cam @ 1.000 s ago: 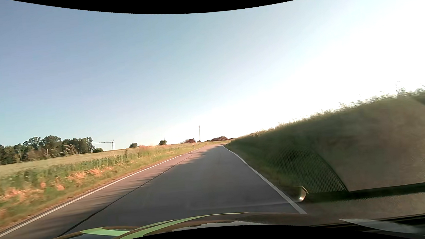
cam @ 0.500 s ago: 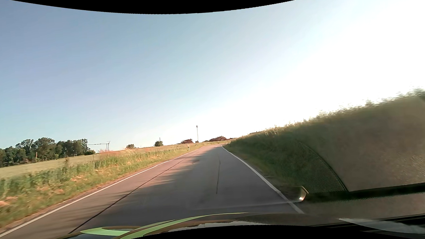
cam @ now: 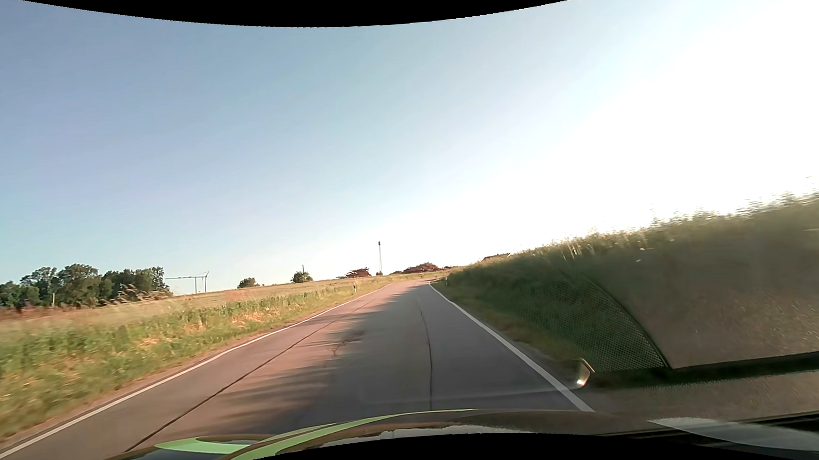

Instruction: Follow the waypoints while adhering to traffic rules and regulations

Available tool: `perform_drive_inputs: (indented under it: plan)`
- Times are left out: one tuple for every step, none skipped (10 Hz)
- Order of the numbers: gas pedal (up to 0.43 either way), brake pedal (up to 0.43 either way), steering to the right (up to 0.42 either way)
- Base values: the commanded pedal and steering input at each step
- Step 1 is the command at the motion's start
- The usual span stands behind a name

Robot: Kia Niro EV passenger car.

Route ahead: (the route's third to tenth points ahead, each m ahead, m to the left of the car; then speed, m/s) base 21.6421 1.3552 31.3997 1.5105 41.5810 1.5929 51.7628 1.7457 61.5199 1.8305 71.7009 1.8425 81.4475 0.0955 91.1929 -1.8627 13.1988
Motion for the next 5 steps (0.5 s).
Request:
perform_drive_inputs:
  plan:
    - [0.268, 0.000, -0.002]
    - [0.268, 0.000, -0.002]
    - [0.260, 0.000, -0.003]
    - [0.260, 0.000, -0.003]
    - [0.260, 0.000, -0.005]
